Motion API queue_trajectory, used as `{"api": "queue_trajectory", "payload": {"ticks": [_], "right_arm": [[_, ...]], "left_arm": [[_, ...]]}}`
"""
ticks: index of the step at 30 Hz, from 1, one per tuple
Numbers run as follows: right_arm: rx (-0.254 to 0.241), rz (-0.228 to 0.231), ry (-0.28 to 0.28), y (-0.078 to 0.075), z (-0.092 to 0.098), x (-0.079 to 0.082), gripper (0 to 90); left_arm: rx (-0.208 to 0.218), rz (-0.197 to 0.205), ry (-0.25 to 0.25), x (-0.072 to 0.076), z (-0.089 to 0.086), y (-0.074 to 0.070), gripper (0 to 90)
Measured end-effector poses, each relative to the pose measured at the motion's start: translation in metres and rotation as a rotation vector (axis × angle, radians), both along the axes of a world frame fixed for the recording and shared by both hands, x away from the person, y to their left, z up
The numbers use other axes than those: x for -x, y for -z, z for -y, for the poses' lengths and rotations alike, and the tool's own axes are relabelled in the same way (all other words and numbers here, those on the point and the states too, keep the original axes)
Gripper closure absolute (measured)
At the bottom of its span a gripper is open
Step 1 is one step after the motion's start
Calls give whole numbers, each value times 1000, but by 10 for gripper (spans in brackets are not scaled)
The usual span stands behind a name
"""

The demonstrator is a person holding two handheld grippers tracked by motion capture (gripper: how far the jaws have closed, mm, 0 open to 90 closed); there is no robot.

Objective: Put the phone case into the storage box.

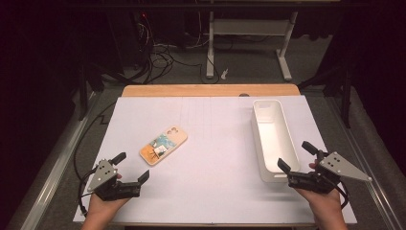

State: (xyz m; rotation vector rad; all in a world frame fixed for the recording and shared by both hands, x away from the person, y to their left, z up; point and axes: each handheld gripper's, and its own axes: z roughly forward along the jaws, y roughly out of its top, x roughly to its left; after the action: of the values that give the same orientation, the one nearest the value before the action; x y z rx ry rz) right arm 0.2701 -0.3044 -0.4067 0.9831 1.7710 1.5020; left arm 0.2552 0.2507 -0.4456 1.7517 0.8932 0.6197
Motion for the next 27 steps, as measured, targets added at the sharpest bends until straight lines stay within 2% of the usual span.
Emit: {"api": "queue_trajectory", "payload": {"ticks": [7,13,22,27], "right_arm": [[4,2,1,0,0,1,1],[4,0,4,0,0,1,1],[4,1,4,0,0,1,1],[6,2,2,0,0,2,1]], "left_arm": [[-2,-22,8,-2,2,1,1],[-9,-19,8,-1,3,2,1],[9,-19,-7,-2,1,2,1],[36,-43,-6,-5,-2,4,1]]}}
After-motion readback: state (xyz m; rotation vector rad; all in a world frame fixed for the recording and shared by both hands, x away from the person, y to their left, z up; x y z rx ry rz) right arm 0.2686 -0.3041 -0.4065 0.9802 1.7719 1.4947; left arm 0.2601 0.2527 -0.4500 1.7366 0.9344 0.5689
